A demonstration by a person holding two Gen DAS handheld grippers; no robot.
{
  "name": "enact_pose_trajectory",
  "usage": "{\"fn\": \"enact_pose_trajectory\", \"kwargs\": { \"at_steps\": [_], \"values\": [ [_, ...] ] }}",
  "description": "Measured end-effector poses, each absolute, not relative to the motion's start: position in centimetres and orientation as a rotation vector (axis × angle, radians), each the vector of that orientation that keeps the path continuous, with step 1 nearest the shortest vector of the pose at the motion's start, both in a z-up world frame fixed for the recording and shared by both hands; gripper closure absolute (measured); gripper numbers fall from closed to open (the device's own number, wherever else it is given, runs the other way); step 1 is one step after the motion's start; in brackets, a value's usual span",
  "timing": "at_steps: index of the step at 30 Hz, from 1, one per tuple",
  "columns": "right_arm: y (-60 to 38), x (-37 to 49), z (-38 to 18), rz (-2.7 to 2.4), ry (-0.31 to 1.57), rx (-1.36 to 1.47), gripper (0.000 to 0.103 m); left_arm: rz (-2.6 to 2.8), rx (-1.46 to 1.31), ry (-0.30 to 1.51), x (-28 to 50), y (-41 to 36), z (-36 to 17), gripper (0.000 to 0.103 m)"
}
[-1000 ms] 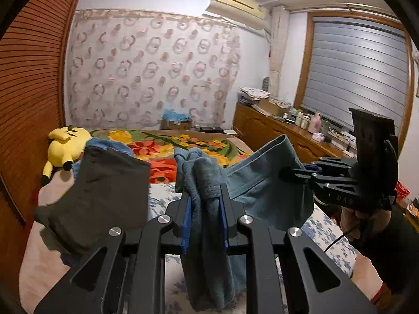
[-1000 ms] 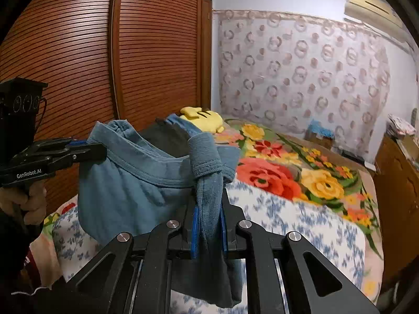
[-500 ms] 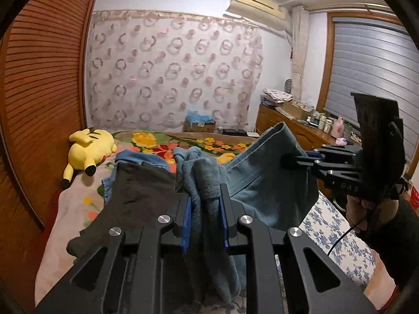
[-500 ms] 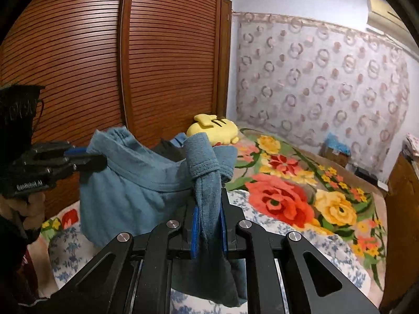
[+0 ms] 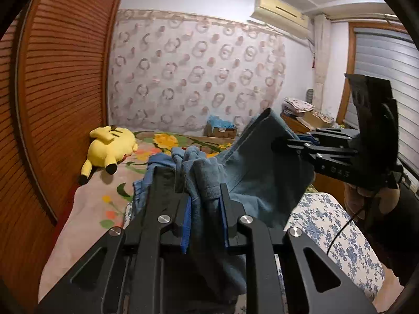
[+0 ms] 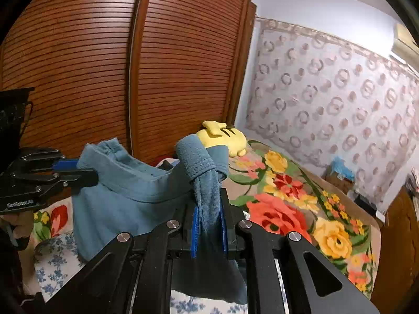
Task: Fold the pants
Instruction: 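Lift the folded teal shorts with both grippers and carry them toward the clothes stack, then lower the shorts onto the stack of folded clothes with both grippers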
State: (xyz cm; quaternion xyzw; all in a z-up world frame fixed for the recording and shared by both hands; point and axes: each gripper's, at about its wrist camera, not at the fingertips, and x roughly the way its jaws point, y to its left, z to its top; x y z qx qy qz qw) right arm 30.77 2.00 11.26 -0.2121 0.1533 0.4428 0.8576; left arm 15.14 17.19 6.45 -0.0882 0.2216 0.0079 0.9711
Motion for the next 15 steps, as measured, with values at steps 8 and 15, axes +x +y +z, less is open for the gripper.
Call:
{"fn": "enact_pose_trajectory", "kwargs": {
  "at_steps": [8, 15],
  "values": [
    [6.1, 33.9, 10.3, 0.993, 0.335, -0.472, 0.090, 0.066, -0.225, 0.441, 14.1, 18.7, 6.0, 0.084],
    [9.1, 35.7, 9.2, 1.052, 0.348, -0.489, 0.090, 0.156, -0.265, 0.425, 12.9, 19.4, 4.6, 0.084]
  ]
}}
